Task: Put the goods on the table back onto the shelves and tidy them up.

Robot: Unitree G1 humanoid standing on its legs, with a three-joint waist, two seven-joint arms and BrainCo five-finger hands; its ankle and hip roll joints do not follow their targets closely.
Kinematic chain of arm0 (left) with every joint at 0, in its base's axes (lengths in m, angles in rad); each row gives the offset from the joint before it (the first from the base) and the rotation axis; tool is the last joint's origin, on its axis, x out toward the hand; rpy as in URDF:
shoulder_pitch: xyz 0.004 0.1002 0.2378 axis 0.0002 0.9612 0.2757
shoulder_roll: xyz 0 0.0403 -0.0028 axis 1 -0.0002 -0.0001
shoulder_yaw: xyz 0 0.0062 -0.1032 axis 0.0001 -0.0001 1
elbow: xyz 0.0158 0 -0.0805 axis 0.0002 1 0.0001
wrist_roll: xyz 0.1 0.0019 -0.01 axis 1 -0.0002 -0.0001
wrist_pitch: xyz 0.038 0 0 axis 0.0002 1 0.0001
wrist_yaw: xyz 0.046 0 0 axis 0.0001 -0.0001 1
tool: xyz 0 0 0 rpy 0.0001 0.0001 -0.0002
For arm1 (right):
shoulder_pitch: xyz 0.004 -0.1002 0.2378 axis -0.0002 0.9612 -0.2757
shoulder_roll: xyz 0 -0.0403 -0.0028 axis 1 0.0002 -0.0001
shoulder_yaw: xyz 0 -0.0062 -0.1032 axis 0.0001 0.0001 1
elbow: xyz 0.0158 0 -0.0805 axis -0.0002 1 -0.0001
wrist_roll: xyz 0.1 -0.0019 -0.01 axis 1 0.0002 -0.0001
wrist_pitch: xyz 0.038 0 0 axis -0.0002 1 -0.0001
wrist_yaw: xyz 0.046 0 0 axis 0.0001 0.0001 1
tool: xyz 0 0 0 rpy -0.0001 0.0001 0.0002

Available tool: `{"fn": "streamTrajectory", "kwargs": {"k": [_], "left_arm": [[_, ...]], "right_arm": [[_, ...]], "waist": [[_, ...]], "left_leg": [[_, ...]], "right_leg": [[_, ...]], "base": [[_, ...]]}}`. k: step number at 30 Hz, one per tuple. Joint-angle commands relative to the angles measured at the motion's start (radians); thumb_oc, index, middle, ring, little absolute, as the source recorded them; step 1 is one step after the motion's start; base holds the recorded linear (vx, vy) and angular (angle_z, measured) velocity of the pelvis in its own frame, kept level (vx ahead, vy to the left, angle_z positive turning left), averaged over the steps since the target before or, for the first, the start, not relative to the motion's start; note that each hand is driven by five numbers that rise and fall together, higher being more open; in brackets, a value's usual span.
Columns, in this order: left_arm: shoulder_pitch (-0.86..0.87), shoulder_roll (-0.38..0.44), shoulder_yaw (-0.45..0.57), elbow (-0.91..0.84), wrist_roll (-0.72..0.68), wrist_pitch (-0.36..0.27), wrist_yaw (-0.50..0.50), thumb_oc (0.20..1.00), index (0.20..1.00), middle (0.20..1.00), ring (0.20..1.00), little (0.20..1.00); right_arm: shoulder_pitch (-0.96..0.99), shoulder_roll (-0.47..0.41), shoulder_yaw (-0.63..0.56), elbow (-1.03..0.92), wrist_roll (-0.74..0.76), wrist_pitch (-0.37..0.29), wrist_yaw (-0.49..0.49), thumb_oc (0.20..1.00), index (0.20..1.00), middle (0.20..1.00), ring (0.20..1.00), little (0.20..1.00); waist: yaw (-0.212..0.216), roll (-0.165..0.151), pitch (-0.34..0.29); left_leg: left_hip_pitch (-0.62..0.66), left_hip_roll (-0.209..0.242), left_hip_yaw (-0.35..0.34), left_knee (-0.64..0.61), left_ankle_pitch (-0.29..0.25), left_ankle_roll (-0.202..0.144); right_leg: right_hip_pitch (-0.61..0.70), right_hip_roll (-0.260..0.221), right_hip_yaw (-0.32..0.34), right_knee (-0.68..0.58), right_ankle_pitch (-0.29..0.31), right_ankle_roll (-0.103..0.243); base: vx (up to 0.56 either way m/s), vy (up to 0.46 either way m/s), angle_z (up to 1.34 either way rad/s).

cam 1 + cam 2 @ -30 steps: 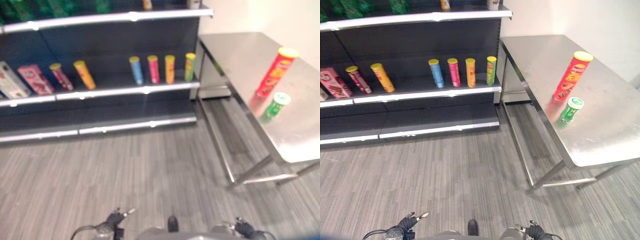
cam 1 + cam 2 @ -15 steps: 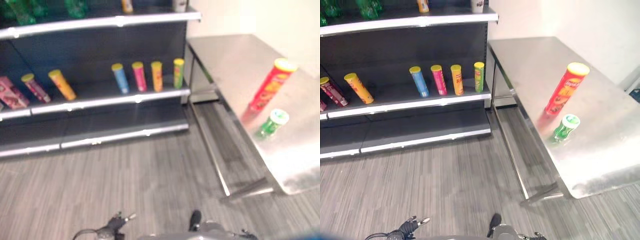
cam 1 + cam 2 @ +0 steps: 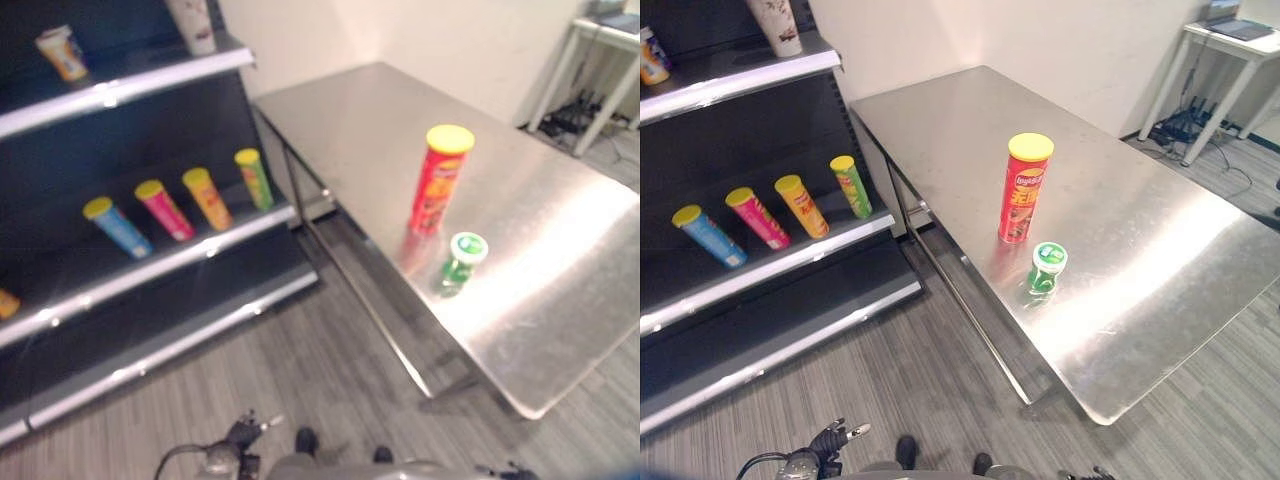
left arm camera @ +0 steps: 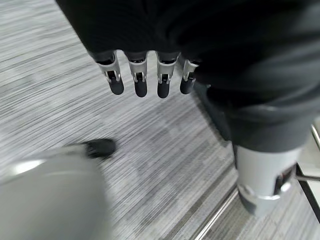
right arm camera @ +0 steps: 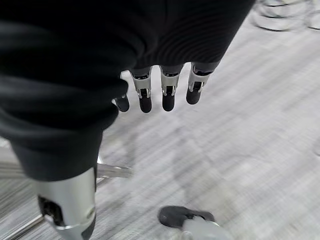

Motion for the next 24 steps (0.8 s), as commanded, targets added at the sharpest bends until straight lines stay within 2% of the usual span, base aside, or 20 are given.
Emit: {"fn": "streamTrajectory", "kwargs": {"k": [1,3,5,6,7,8,9,10,11,12,15,18,19,20,22,24], "left_arm": [[-0.022,0.038,0.002,0.009,-0.018,-0.017,0.011,1.000,1.000,1.000,1.000,1.000],[-0.020,0.042,0.012,0.013,-0.025,-0.018,0.014,1.000,1.000,1.000,1.000,1.000],[-0.008,0.063,0.050,0.007,-0.052,-0.022,0.014,1.000,1.000,1.000,1.000,1.000],[-0.001,0.069,0.062,0.005,-0.053,-0.023,0.009,1.000,1.000,1.000,1.000,1.000],[0.007,0.077,0.071,0.013,-0.044,-0.025,0.007,1.000,1.000,1.000,1.000,1.000],[0.007,0.076,0.071,0.013,-0.044,-0.025,0.007,1.000,1.000,1.000,1.000,1.000],[0.000,0.078,0.078,0.029,-0.034,-0.027,0.009,1.000,1.000,1.000,1.000,1.000],[-0.004,0.075,0.076,0.037,-0.029,-0.029,0.013,1.000,1.000,1.000,1.000,1.000],[-0.005,0.073,0.075,0.038,-0.029,-0.030,0.013,1.000,1.000,1.000,1.000,1.000],[-0.012,0.063,0.071,0.046,-0.020,-0.029,0.019,1.000,1.000,1.000,1.000,1.000],[-0.002,0.047,0.072,0.037,-0.012,-0.031,0.022,1.000,1.000,1.000,1.000,1.000],[0.014,0.036,0.071,0.029,0.002,-0.032,0.008,1.000,1.000,1.000,1.000,1.000],[0.014,0.036,0.073,0.029,0.002,-0.032,0.008,1.000,1.000,1.000,1.000,1.000],[0.035,0.037,0.071,-0.002,0.010,-0.031,-0.003,1.000,1.000,1.000,1.000,1.000],[0.046,0.037,0.071,-0.032,0.019,-0.033,-0.013,1.000,1.000,1.000,1.000,1.000],[0.050,0.040,0.069,-0.037,0.023,-0.034,-0.019,1.000,1.000,1.000,1.000,1.000]], "right_arm": [[-0.030,0.009,-0.041,0.009,0.041,-0.012,-0.014,1.000,1.000,1.000,1.000,1.000],[-0.029,0.003,-0.071,0.010,0.072,-0.014,-0.021,1.000,1.000,1.000,1.000,1.000],[-0.020,-0.054,-0.216,0.035,0.176,-0.025,-0.050,1.000,1.000,1.000,1.000,1.000],[-0.007,-0.091,-0.278,0.051,0.206,-0.027,-0.057,1.000,1.000,1.000,1.000,1.000],[0.022,-0.168,-0.376,0.074,0.234,-0.031,-0.076,1.000,1.000,1.000,1.000,1.000],[0.022,-0.169,-0.376,0.074,0.234,-0.031,-0.076,1.000,1.000,1.000,1.000,1.000],[0.045,-0.254,-0.469,0.070,0.257,-0.041,-0.101,1.000,1.000,1.000,1.000,1.000],[0.053,-0.300,-0.515,0.064,0.268,-0.050,-0.114,1.000,1.000,1.000,1.000,1.000],[0.054,-0.302,-0.517,0.064,0.268,-0.050,-0.113,1.000,1.000,1.000,1.000,1.000],[0.067,-0.376,-0.593,-0.014,0.281,-0.072,-0.148,1.000,1.000,1.000,1.000,1.000],[0.093,-0.422,-0.687,-0.272,0.294,-0.130,-0.184,1.000,1.000,1.000,1.000,1.000],[0.095,-0.447,-0.695,-0.597,0.264,-0.183,-0.160,1.000,1.000,1.000,1.000,1.000],[0.096,-0.445,-0.695,-0.602,0.262,-0.180,-0.162,1.000,1.000,1.000,1.000,1.000],[0.079,-0.445,-0.636,-0.839,0.198,-0.193,-0.128,1.000,1.000,1.000,1.000,1.000],[0.058,-0.454,-0.574,-1.009,0.136,-0.201,-0.078,1.000,1.000,1.000,1.000,1.000],[0.044,-0.470,-0.535,-1.070,0.114,-0.210,-0.048,1.000,1.000,1.000,1.000,1.000]], "waist": [[0.026,-0.039,0.012],[0.021,-0.041,0.014],[0.007,-0.049,0.014],[0.004,-0.052,0.011],[0.000,-0.055,0.005],[0.000,-0.055,0.005],[-0.007,-0.062,0.000],[-0.010,-0.066,-0.001],[-0.009,-0.064,-0.001],[-0.015,-0.068,-0.002],[-0.023,-0.071,-0.006],[-0.025,-0.072,-0.010],[-0.026,-0.072,-0.010],[-0.018,-0.071,-0.009],[-0.005,-0.070,-0.008],[0.005,-0.070,-0.012]], "left_leg": [[-0.008,-0.022,0.048,0.006,-0.080,-0.005],[-0.003,-0.024,0.058,0.006,-0.085,-0.001],[0.007,-0.034,0.079,0.006,-0.101,0.009],[0.011,-0.038,0.085,0.006,-0.106,0.012],[0.021,-0.043,0.089,0.006,-0.116,0.015],[0.021,-0.043,0.089,0.006,-0.116,0.015],[0.026,-0.048,0.092,0.006,-0.123,0.016],[0.029,-0.049,0.092,0.006,-0.127,0.017],[0.029,-0.049,0.092,0.006,-0.127,0.017],[0.035,-0.052,0.089,0.006,-0.131,0.018],[0.040,-0.051,0.089,0.006,-0.137,0.019],[0.051,-0.049,0.094,0.006,-0.142,0.018],[0.051,-0.049,0.094,0.006,-0.142,0.018],[0.056,-0.046,0.097,0.006,-0.142,0.017],[0.062,-0.043,0.097,0.006,-0.143,0.016],[0.057,-0.042,0.096,0.006,-0.136,0.016]], "right_leg": [[-0.032,-0.148,-0.029,-0.003,-0.002,0.121],[-0.033,-0.151,-0.021,-0.003,0.001,0.125],[-0.038,-0.162,-0.004,0.000,0.010,0.139],[-0.037,-0.166,-0.002,0.001,0.011,0.145],[-0.033,-0.174,-0.006,0.004,0.009,0.154],[-0.032,-0.174,-0.005,0.004,0.009,0.154],[-0.026,-0.181,-0.011,0.007,0.008,0.162],[-0.024,-0.185,-0.014,0.008,0.008,0.165],[-0.023,-0.186,-0.015,0.008,0.007,0.166],[-0.020,-0.191,-0.018,0.013,0.004,0.169],[-0.019,-0.195,-0.022,0.011,0.002,0.172],[-0.014,-0.197,-0.025,0.008,0.002,0.173],[-0.014,-0.197,-0.025,0.008,0.001,0.173],[-0.010,-0.197,-0.027,0.008,0.002,0.171],[-0.003,-0.196,-0.031,0.007,-0.003,0.169],[-0.005,-0.196,-0.035,0.005,0.000,0.168]], "base": [[0.06,0.149,-0.36],[0.03,0.073,-0.36],[0.06,0.130,-0.22],[0.09,0.112,-0.31],[0.07,0.073,-0.26],[0.09,0.079,-0.19],[0.05,0.044,0.04],[0.05,0.044,0.04],[0.03,0.023,0.07],[0.02,0.016,0.03],[0.01,0.007,0.01],[0.00,0.000,0.00],[0.00,0.000,0.00],[0.00,0.000,0.00],[0.00,0.000,0.00],[0.00,-0.008,0.03]]}}
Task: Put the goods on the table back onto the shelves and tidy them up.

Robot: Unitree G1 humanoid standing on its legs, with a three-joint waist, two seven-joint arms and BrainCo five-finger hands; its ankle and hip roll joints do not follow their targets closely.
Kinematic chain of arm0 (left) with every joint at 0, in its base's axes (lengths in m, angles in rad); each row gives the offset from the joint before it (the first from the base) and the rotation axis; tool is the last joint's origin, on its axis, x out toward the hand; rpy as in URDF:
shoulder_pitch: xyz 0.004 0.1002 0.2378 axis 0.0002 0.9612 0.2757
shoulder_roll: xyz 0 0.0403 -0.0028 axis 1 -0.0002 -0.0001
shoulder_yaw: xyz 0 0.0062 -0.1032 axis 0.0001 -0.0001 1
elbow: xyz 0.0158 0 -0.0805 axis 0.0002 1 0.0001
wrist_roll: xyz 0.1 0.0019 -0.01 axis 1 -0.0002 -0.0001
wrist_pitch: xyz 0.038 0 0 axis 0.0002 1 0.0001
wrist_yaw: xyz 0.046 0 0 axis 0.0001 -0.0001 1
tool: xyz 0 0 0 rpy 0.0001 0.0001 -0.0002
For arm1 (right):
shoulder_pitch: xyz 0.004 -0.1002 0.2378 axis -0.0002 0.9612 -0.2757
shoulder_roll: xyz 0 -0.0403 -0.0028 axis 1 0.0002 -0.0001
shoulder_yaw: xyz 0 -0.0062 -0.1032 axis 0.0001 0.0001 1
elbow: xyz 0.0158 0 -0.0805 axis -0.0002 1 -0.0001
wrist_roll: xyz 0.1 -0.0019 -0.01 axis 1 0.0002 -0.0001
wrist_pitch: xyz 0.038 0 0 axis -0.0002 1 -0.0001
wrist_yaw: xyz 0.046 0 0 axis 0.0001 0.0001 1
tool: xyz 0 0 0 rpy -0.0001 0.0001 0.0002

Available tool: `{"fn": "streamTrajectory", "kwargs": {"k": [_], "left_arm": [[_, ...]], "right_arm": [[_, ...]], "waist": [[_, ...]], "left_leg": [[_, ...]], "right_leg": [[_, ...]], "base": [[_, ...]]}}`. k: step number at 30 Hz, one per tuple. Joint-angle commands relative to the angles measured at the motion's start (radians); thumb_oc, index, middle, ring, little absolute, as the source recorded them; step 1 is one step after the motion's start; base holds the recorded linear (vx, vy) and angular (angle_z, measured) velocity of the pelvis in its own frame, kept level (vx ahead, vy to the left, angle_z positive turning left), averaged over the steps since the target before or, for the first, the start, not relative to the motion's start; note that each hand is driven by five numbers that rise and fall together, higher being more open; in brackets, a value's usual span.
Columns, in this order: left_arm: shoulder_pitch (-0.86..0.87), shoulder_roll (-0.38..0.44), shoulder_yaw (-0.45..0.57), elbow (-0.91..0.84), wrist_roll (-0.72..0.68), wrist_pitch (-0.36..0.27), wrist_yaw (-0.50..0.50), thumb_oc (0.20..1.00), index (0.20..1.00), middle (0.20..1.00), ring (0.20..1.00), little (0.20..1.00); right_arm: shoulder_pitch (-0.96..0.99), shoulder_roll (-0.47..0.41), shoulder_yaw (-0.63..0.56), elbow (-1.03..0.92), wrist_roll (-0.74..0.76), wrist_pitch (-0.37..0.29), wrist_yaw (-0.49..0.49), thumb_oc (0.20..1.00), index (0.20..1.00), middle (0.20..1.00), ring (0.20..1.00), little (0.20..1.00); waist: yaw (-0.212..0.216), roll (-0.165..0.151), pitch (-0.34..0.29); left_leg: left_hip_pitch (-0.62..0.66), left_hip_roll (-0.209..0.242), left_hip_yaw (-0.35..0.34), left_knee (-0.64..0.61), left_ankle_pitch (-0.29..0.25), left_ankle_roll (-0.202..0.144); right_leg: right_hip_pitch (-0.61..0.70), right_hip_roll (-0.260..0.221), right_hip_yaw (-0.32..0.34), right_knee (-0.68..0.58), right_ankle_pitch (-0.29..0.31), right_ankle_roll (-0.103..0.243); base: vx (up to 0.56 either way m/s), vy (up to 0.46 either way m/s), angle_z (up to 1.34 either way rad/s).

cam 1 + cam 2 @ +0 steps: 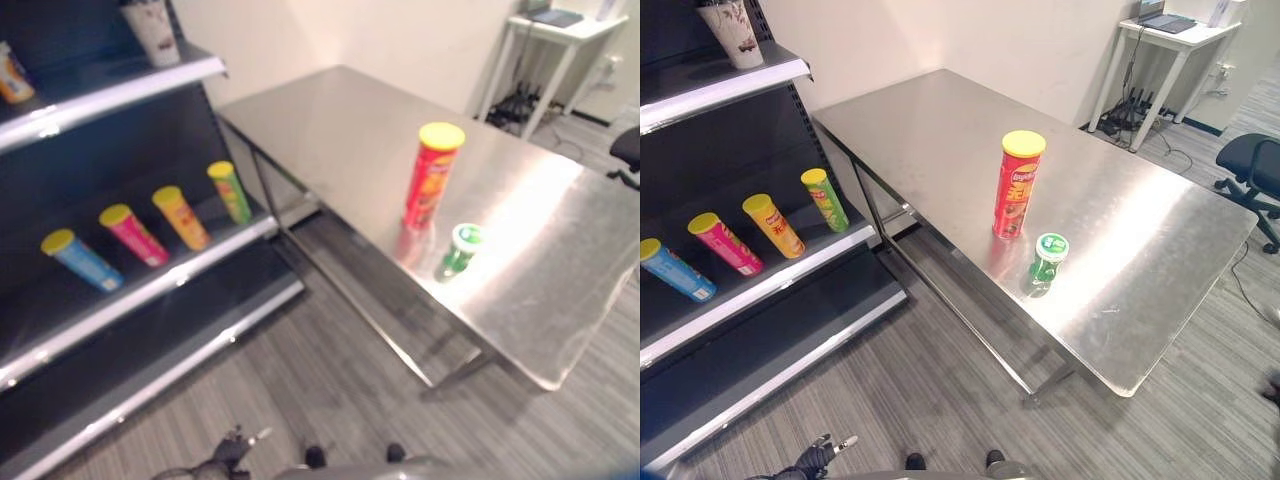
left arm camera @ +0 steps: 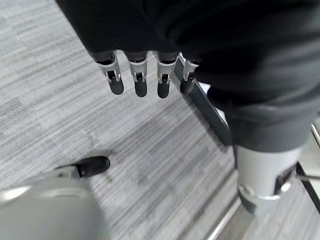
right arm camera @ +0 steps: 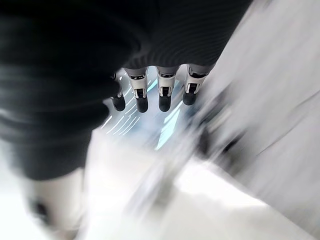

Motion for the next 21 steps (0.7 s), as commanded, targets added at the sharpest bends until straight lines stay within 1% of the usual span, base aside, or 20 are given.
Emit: {"fn": "streamTrajectory", "kwargs": {"k": [1,3,4,5,8,10,12,13,14,15,16,17,19,20,21], "left_arm": [[-0.070,0.045,-0.002,0.027,0.022,-0.034,-0.018,1.000,1.000,1.000,1.000,1.000],[-0.063,0.047,0.000,0.017,0.018,-0.038,-0.024,1.000,1.000,1.000,1.000,1.000],[-0.060,0.045,0.003,0.014,0.010,-0.042,-0.024,1.000,1.000,1.000,1.000,1.000],[-0.057,0.046,0.006,0.010,0.006,-0.045,-0.024,1.000,1.000,1.000,1.000,1.000],[-0.051,0.044,0.008,0.006,0.005,-0.046,-0.024,1.000,1.000,1.000,1.000,1.000],[-0.033,0.038,0.013,-0.002,0.003,-0.048,-0.031,1.000,1.000,1.000,1.000,1.000],[-0.027,0.039,0.015,-0.004,0.002,-0.048,-0.037,1.000,1.000,1.000,1.000,1.000],[-0.026,0.039,0.015,-0.004,0.002,-0.048,-0.037,1.000,1.000,1.000,1.000,1.000],[-0.022,0.041,0.019,-0.005,0.003,-0.048,-0.042,1.000,1.000,1.000,1.000,1.000],[-0.014,0.044,0.021,-0.012,0.008,-0.049,-0.056,1.000,1.000,1.000,1.000,1.000],[-0.013,0.043,0.019,-0.014,0.009,-0.050,-0.062,1.000,1.000,1.000,1.000,1.000],[-0.012,0.043,0.017,-0.017,0.010,-0.047,-0.069,1.000,1.000,1.000,1.000,1.000],[-0.018,0.041,0.009,-0.014,0.015,-0.046,-0.070,1.000,1.000,1.000,1.000,1.000],[-0.018,0.040,0.010,-0.014,0.015,-0.046,-0.070,1.000,1.000,1.000,1.000,1.000],[-0.024,0.040,-0.003,-0.014,0.012,-0.048,-0.065,1.000,1.000,1.000,1.000,1.000]], "right_arm": [[-0.074,-0.068,0.021,0.020,-0.096,-0.054,0.084,1.000,1.000,1.000,1.000,1.000],[-0.087,-0.080,0.064,-0.041,-0.122,-0.058,0.121,1.000,1.000,1.000,1.000,1.000],[-0.092,-0.075,0.077,-0.052,-0.112,-0.061,0.135,1.000,1.000,1.000,1.000,1.000],[-0.089,-0.066,0.076,-0.067,-0.097,-0.061,0.149,1.000,1.000,1.000,1.000,1.000],[-0.089,-0.061,0.076,-0.066,-0.095,-0.063,0.150,1.000,1.000,1.000,1.000,1.000],[-0.077,-0.039,0.068,-0.093,-0.037,-0.060,0.191,1.000,1.000,1.000,1.000,1.000],[-0.064,-0.041,0.081,-0.111,-0.007,-0.053,0.230,1.000,1.000,1.000,1.000,1.000],[-0.064,-0.042,0.081,-0.110,-0.007,-0.053,0.231,1.000,1.000,1.000,1.000,1.000],[-0.050,-0.049,0.087,-0.129,0.015,-0.046,0.269,1.000,1.000,1.000,1.000,1.000],[-0.006,-0.074,0.116,-0.152,0.020,-0.027,0.341,1.000,1.000,1.000,1.000,1.000],[-0.003,-0.085,0.133,-0.142,0.008,-0.021,0.362,1.000,1.000,1.000,1.000,1.000],[-0.004,-0.101,0.156,-0.130,-0.031,-0.018,0.366,1.000,1.000,1.000,1.000,1.000],[-0.030,-0.129,0.202,-0.075,-0.112,-0.014,0.344,1.000,1.000,1.000,1.000,1.000],[-0.033,-0.129,0.205,-0.073,-0.112,-0.015,0.344,1.000,1.000,1.000,1.000,1.000],[-0.073,-0.136,0.244,-0.034,-0.145,-0.022,0.316,1.000,1.000,1.000,1.000,1.000]], "waist": [[0.057,-0.035,0.001],[0.071,-0.037,-0.001],[0.078,-0.037,-0.002],[0.080,-0.037,-0.002],[0.084,-0.038,-0.002],[0.089,-0.036,-0.002],[0.090,-0.036,-0.001],[0.089,-0.036,-0.001],[0.090,-0.037,-0.001],[0.091,-0.039,0.000],[0.092,-0.039,0.001],[0.093,-0.039,0.000],[0.094,-0.039,0.000],[0.093,-0.039,0.000],[0.098,-0.038,0.000]], "left_leg": [[0.020,0.038,0.010,0.013,-0.096,-0.052],[0.020,0.042,0.004,0.013,-0.092,-0.055],[0.019,0.042,0.000,0.013,-0.090,-0.057],[0.018,0.042,-0.002,0.013,-0.088,-0.058],[0.015,0.041,-0.006,0.013,-0.087,-0.059],[0.015,0.040,-0.008,0.013,-0.087,-0.061],[0.015,0.041,-0.009,0.013,-0.084,-0.063],[0.015,0.041,-0.009,0.013,-0.084,-0.063],[0.014,0.042,-0.010,0.013,-0.083,-0.064],[0.014,0.044,-0.011,0.013,-0.081,-0.067],[0.013,0.045,-0.012,0.013,-0.080,-0.067],[0.012,0.046,-0.013,0.013,-0.080,-0.067],[0.011,0.046,-0.013,0.013,-0.078,-0.068],[0.011,0.046,-0.013,0.013,-0.078,-0.068],[0.010,0.047,-0.016,0.013,-0.078,-0.068]], "right_leg": [[-0.009,-0.106,-0.078,0.015,-0.006,0.097],[0.001,-0.105,-0.094,0.013,-0.008,0.095],[0.006,-0.105,-0.102,0.012,-0.010,0.093],[0.007,-0.105,-0.105,0.012,-0.012,0.093],[0.010,-0.106,-0.115,0.013,-0.013,0.093],[0.018,-0.108,-0.129,0.012,-0.016,0.093],[0.019,-0.107,-0.132,0.012,-0.015,0.091],[0.019,-0.107,-0.132,0.012,-0.015,0.091],[0.019,-0.107,-0.135,0.012,-0.015,0.091],[0.019,-0.108,-0.140,0.012,-0.013,0.091],[0.019,-0.108,-0.141,0.012,-0.012,0.092],[0.019,-0.108,-0.142,0.011,-0.012,0.091],[0.018,-0.108,-0.143,0.010,-0.011,0.091],[0.018,-0.108,-0.143,0.010,-0.011,0.091],[0.019,-0.107,-0.142,0.008,-0.011,0.089]], "base": [[0.00,-0.026,0.08],[0.00,-0.039,0.22],[0.00,-0.040,0.31],[0.00,-0.022,0.28],[0.00,-0.021,0.12],[0.01,-0.032,0.11],[0.00,0.000,0.00],[0.00,0.000,0.00],[0.00,0.000,0.00],[0.00,0.000,0.00],[0.00,0.000,0.00],[0.00,0.000,0.00],[0.00,0.000,0.00],[0.00,0.000,0.00],[0.00,0.000,0.00]]}}
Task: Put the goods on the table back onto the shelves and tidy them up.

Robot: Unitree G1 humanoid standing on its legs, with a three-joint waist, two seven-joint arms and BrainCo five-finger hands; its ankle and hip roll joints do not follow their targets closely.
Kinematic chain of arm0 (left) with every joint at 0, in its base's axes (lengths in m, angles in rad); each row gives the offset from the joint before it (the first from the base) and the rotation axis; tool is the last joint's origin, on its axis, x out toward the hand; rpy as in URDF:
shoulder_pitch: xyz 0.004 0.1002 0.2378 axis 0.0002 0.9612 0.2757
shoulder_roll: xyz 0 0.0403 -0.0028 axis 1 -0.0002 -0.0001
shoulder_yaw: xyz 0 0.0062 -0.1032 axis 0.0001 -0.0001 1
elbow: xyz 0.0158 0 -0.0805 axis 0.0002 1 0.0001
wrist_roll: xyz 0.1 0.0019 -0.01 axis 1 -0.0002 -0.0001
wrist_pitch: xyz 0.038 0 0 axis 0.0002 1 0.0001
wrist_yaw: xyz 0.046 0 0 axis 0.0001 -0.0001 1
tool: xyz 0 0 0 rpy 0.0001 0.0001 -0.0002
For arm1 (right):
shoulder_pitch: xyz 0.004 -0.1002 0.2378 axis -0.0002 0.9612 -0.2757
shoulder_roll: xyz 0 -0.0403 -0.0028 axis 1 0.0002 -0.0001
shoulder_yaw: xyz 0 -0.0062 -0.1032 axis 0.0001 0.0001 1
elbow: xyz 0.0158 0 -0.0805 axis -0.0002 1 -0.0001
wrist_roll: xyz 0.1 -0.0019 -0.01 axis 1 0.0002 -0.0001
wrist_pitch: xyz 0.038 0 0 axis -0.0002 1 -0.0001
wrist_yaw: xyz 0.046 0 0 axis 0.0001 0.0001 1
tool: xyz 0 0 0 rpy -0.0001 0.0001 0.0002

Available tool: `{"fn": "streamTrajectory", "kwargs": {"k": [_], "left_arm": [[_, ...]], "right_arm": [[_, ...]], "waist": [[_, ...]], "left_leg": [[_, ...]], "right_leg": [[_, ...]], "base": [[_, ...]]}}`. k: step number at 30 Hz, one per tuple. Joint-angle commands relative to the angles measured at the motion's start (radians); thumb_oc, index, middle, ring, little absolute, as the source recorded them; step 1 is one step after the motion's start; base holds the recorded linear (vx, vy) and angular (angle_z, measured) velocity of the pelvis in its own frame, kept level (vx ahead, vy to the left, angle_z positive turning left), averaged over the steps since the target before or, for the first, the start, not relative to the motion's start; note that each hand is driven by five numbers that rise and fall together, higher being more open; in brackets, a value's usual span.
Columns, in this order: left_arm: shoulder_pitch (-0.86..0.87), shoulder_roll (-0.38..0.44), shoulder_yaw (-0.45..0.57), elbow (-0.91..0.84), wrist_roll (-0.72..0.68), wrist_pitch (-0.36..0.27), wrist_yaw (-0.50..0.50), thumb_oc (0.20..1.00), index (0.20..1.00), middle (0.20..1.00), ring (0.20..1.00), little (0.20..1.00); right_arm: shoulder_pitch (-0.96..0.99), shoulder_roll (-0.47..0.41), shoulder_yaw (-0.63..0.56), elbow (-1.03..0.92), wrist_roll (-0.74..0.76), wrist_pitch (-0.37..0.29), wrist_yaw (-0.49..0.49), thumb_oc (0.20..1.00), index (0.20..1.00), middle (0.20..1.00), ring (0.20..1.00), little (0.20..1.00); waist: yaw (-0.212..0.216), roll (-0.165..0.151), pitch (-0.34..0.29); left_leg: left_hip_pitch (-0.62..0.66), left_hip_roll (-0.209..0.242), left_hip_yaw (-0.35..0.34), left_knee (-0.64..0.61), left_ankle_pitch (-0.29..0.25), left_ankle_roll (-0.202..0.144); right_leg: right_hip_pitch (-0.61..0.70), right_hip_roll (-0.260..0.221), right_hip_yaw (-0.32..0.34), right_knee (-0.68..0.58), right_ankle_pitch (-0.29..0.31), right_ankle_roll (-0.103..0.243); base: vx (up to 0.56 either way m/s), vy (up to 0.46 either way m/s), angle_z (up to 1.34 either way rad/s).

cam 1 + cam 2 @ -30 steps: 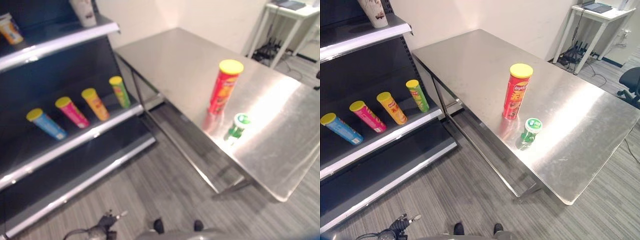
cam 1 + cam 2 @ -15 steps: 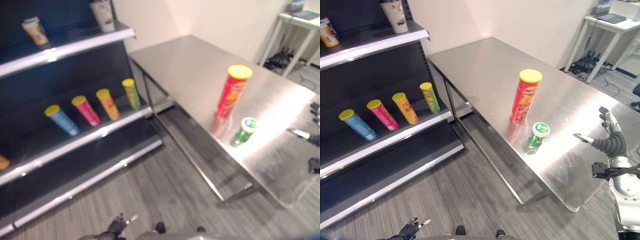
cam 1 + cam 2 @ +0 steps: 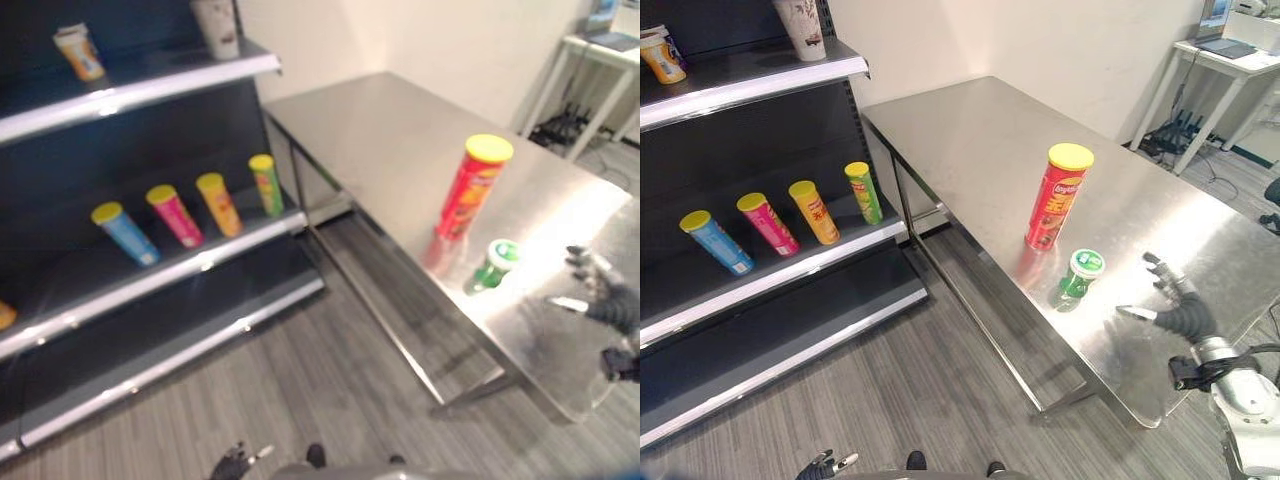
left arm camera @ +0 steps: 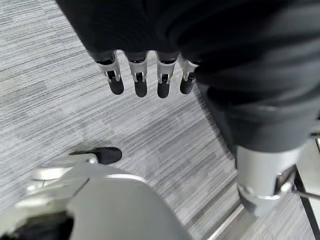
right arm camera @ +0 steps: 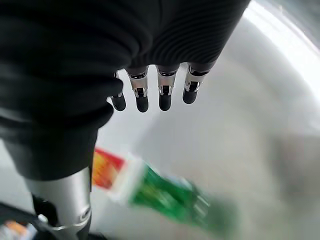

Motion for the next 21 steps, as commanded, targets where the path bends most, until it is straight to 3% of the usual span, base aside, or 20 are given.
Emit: {"fn": "streamTrajectory", "kwargs": {"k": [1,7,19,20,21], "left_arm": [[-0.090,0.032,-0.012,0.017,0.012,-0.030,-0.001,1.000,1.000,1.000,1.000,1.000],[-0.098,0.034,-0.021,0.007,-0.027,-0.031,0.017,1.000,1.000,1.000,1.000,1.000],[-0.087,0.036,-0.015,0.024,-0.028,-0.032,0.040,1.000,1.000,1.000,1.000,1.000],[-0.086,0.037,-0.012,0.028,-0.026,-0.032,0.040,1.000,1.000,1.000,1.000,1.000],[-0.085,0.037,-0.010,0.030,-0.025,-0.030,0.040,1.000,1.000,1.000,1.000,1.000]], "right_arm": [[-0.123,-0.061,0.006,0.012,-0.057,-0.041,-0.040,1.000,1.000,1.000,1.000,1.000],[-0.219,-0.046,0.089,0.099,-0.124,-0.044,-0.111,1.000,1.000,1.000,1.000,1.000],[-0.292,0.007,0.109,0.156,-0.140,-0.048,-0.188,1.000,1.000,1.000,1.000,1.000],[-0.297,0.012,0.114,0.162,-0.137,-0.049,-0.189,0.953,0.953,0.953,0.953,0.953],[-0.298,0.015,0.113,0.160,-0.135,-0.049,-0.187,0.533,0.533,0.533,0.533,0.533]], "waist": [[0.035,-0.016,0.010],[0.056,-0.014,0.008],[0.081,-0.014,0.008],[0.083,-0.014,0.008],[0.084,-0.014,0.007]], "left_leg": [[0.029,0.062,0.036,0.013,-0.086,-0.068],[0.026,0.062,0.019,0.013,-0.084,-0.068],[0.016,0.060,-0.005,0.013,-0.080,-0.071],[0.016,0.059,-0.007,0.013,-0.080,-0.072],[0.015,0.059,-0.007,0.013,-0.080,-0.073]], "right_leg": [[0.005,-0.094,-0.082,0.008,-0.007,0.082],[0.013,-0.091,-0.097,0.007,-0.013,0.077],[0.022,-0.089,-0.129,0.007,-0.021,0.072],[0.024,-0.089,-0.130,0.007,-0.022,0.072],[0.025,-0.089,-0.133,0.007,-0.023,0.072]], "base": [[0.00,0.000,0.00],[0.00,-0.010,0.04],[0.01,-0.015,0.11],[0.00,0.000,0.00],[0.01,-0.019,0.05]]}}
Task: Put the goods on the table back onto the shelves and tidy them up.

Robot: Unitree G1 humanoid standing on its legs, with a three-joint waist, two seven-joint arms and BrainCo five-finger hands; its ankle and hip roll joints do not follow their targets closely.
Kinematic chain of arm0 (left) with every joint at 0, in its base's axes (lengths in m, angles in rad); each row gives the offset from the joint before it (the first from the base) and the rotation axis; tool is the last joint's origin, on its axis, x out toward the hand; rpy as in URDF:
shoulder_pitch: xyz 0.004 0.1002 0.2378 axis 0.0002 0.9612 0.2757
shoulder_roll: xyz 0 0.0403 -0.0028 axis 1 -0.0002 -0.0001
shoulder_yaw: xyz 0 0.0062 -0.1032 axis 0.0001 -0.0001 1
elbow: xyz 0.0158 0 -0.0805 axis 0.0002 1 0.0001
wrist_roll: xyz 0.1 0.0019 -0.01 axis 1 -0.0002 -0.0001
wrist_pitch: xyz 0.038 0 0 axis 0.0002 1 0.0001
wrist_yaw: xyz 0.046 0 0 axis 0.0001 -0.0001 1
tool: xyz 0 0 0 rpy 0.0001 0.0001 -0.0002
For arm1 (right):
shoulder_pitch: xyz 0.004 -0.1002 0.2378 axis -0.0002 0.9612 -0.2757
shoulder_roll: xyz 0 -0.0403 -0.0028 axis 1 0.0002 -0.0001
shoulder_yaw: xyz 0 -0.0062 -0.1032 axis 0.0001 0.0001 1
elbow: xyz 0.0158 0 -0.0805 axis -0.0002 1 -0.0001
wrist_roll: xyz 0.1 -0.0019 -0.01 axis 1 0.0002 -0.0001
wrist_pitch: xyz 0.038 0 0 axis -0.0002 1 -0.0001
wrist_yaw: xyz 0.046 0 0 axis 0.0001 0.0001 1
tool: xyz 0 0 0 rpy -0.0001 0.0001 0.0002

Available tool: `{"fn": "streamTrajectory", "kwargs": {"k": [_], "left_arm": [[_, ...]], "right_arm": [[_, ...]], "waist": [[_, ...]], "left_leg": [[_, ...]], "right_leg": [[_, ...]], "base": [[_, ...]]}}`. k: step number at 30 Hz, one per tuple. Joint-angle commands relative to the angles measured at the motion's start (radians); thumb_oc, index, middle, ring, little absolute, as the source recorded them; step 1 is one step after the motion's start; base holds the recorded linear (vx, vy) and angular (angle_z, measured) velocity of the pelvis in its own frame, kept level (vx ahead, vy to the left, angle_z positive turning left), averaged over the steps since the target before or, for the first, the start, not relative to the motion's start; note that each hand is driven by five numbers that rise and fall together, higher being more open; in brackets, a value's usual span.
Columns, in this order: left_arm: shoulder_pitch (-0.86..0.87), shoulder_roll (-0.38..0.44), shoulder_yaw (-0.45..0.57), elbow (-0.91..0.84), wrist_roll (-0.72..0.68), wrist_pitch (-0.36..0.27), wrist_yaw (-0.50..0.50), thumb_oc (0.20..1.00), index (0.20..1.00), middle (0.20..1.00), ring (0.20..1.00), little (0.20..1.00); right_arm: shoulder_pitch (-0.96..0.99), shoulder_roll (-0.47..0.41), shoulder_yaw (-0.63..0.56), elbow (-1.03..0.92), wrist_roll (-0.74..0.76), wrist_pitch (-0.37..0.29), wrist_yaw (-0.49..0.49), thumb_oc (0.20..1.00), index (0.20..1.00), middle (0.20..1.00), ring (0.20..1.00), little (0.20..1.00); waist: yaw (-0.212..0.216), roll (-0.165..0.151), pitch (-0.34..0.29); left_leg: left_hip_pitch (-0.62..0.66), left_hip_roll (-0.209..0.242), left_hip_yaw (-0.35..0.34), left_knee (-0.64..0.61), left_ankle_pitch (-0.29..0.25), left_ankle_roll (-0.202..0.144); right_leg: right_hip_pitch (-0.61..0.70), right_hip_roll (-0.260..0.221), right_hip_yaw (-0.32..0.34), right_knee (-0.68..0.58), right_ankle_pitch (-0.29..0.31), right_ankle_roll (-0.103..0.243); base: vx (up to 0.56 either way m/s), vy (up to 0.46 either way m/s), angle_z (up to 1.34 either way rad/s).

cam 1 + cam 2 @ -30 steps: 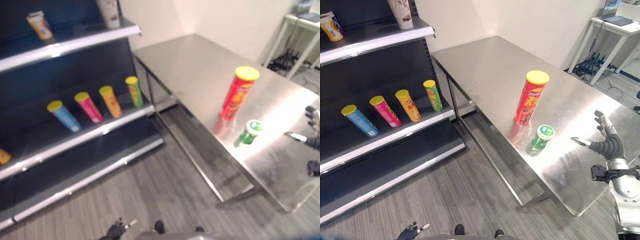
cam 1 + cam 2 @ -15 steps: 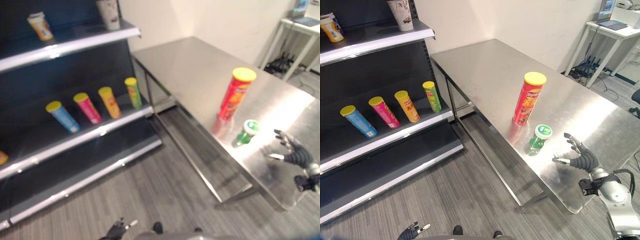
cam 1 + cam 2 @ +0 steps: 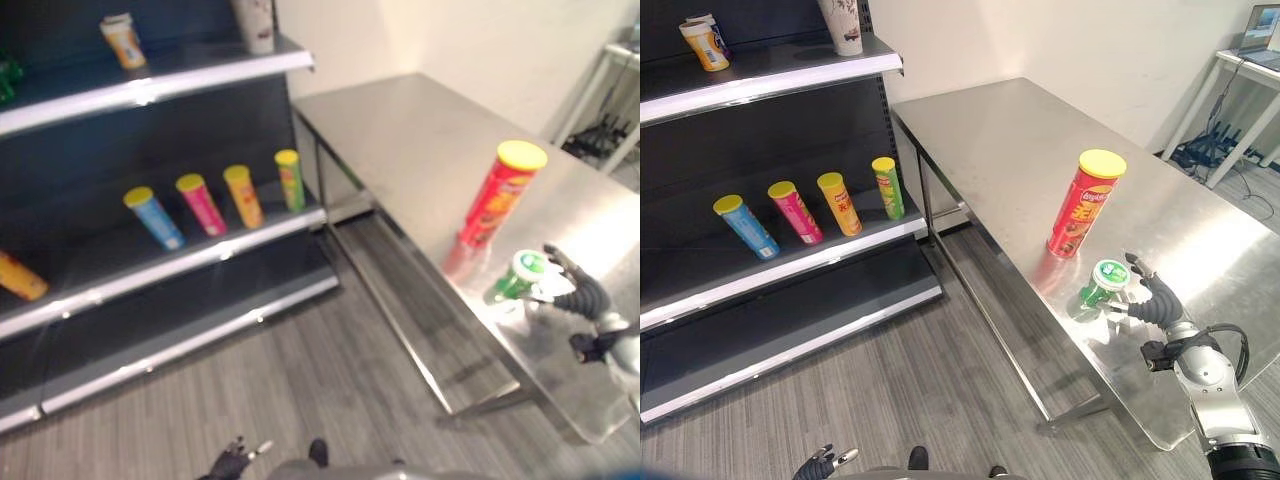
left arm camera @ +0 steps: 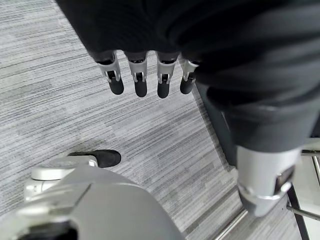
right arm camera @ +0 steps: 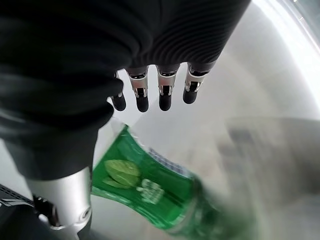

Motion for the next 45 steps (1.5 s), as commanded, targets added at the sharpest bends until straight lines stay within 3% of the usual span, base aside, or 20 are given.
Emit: {"fn": "streamTrajectory", "kwargs": {"k": [1,12,17,24,28,30,31,32,33,36,37,39,42,45], "left_arm": [[-0.079,0.032,-0.001,0.031,-0.019,-0.023,0.019,1.000,1.000,1.000,1.000,1.000],[-0.085,0.037,0.020,0.029,-0.013,-0.022,0.023,1.000,1.000,1.000,1.000,1.000],[-0.083,0.033,0.047,0.018,-0.015,-0.025,0.023,1.000,1.000,1.000,1.000,1.000],[-0.066,0.039,0.056,-0.001,-0.022,-0.032,0.015,1.000,1.000,1.000,1.000,1.000],[-0.093,0.035,0.027,-0.026,-0.054,-0.034,0.021,1.000,1.000,1.000,1.000,1.000],[-0.094,0.028,0.026,-0.021,-0.054,-0.034,0.021,1.000,1.000,1.000,1.000,1.000],[-0.090,0.017,0.024,-0.004,-0.053,-0.034,0.020,1.000,1.000,1.000,1.000,1.000],[-0.090,0.017,0.024,-0.004,-0.053,-0.035,0.020,1.000,1.000,1.000,1.000,1.000],[-0.095,0.015,0.028,0.017,-0.051,-0.033,0.026,1.000,1.000,1.000,1.000,1.000],[-0.108,0.020,0.032,0.034,-0.041,-0.033,0.040,1.000,1.000,1.000,1.000,1.000],[-0.091,0.014,0.028,0.035,-0.016,-0.028,0.047,1.000,1.000,1.000,1.000,1.000],[-0.093,0.015,0.024,0.039,-0.009,-0.028,0.051,1.000,1.000,1.000,1.000,1.000],[-0.101,0.036,0.009,0.014,-0.009,-0.027,0.066,1.000,1.000,1.000,1.000,1.000],[-0.111,0.058,0.000,-0.002,-0.006,-0.023,0.073,1.000,1.000,1.000,1.000,1.000]], "right_arm": [[-0.100,-0.019,0.001,-0.004,0.006,-0.049,-0.033,0.200,0.200,0.200,0.200,0.200],[-0.056,-0.018,-0.053,-0.100,0.043,-0.058,-0.017,0.200,0.200,0.200,0.200,0.200],[0.021,0.011,-0.219,-0.324,0.142,-0.096,0.000,0.200,0.200,0.200,0.200,0.200],[-0.045,-0.012,-0.212,-0.485,0.182,-0.133,0.048,0.200,0.200,0.200,0.200,0.200],[-0.199,-0.034,-0.126,-0.541,0.226,-0.161,0.044,0.200,0.200,0.200,0.200,0.200],[-0.215,-0.034,-0.119,-0.561,0.221,-0.160,0.047,0.200,0.200,0.200,0.200,0.200],[-0.227,-0.012,-0.114,-0.582,0.236,-0.161,0.053,0.200,0.200,0.200,0.200,0.200],[-0.227,-0.012,-0.113,-0.583,0.236,-0.161,0.053,0.200,0.200,0.200,0.200,0.200],[-0.252,0.004,-0.096,-0.594,0.222,-0.170,0.041,0.200,0.200,0.200,0.200,0.200],[-0.270,0.007,-0.078,-0.606,0.203,-0.171,0.022,0.200,0.200,0.200,0.200,0.200],[-0.286,0.020,-0.075,-0.618,0.090,-0.153,-0.037,0.200,0.200,0.200,0.200,0.200],[-0.299,0.025,-0.069,-0.604,0.056,-0.148,-0.059,0.200,0.200,0.200,0.200,0.200],[-0.377,0.046,-0.029,-0.551,-0.052,-0.133,-0.147,0.200,0.200,0.200,0.200,0.200],[-0.405,0.050,-0.022,-0.528,-0.096,-0.120,-0.189,0.200,0.200,0.200,0.200,0.200]], "waist": [[0.036,-0.022,0.011],[0.036,-0.024,0.013],[0.015,-0.021,0.016],[0.026,-0.018,0.020],[0.064,-0.033,0.094],[0.066,-0.032,0.089],[0.076,-0.029,0.073],[0.076,-0.029,0.072],[0.083,-0.032,0.061],[0.077,-0.037,0.048],[0.075,-0.005,-0.003],[0.080,-0.007,-0.009],[0.117,-0.023,-0.018],[0.123,-0.029,-0.015]], "left_leg": [[0.031,0.066,0.044,0.013,-0.088,-0.068],[0.029,0.077,0.039,0.013,-0.083,-0.079],[0.020,0.092,0.038,0.013,-0.075,-0.091],[0.017,0.120,0.027,0.013,-0.061,-0.107],[-0.146,0.120,-0.005,0.207,-0.059,-0.128],[-0.160,0.133,0.005,0.197,-0.046,-0.129],[-0.156,0.172,0.028,0.132,-0.001,-0.131],[-0.152,0.173,0.030,0.123,0.004,-0.132],[-0.158,0.209,0.046,0.040,0.042,-0.135],[-0.186,0.245,0.086,0.013,0.050,-0.141],[-0.148,0.254,0.165,0.013,0.051,-0.150],[-0.138,0.238,0.171,0.013,0.045,-0.146],[-0.104,0.142,0.170,0.013,-0.007,-0.083],[-0.080,0.054,0.148,0.013,-0.042,-0.030]], "right_leg": [[0.017,-0.088,-0.085,0.008,-0.020,0.072],[0.022,-0.078,-0.097,0.008,-0.030,0.065],[0.014,-0.064,-0.093,0.008,-0.038,0.059],[0.011,-0.033,-0.077,0.008,-0.059,0.041],[0.006,-0.039,-0.111,0.008,-0.069,0.017],[0.010,-0.039,-0.126,0.008,-0.074,0.019],[0.014,-0.041,-0.147,0.008,-0.077,0.031],[0.014,-0.041,-0.147,0.008,-0.077,0.031],[0.012,-0.046,-0.161,0.008,-0.082,0.039],[0.004,-0.057,-0.175,0.008,-0.090,0.046],[0.039,-0.098,-0.217,0.008,-0.085,0.073],[0.048,-0.121,-0.226,0.008,-0.076,0.084],[0.061,-0.241,-0.250,0.070,-0.018,0.123],[0.019,-0.338,-0.229,0.242,0.074,0.123]], "base": [[0.01,-0.018,0.07],[0.00,-0.029,0.05],[-0.02,-0.066,0.06],[-0.03,-0.095,0.06],[-0.18,-0.074,0.12],[0.03,0.058,0.71],[0.06,0.061,0.79],[0.12,0.142,0.62],[0.08,0.136,0.65],[0.16,0.241,0.41],[0.43,0.606,0.23],[0.31,0.449,0.53],[0.21,0.389,0.46],[0.16,0.370,0.33]]}}
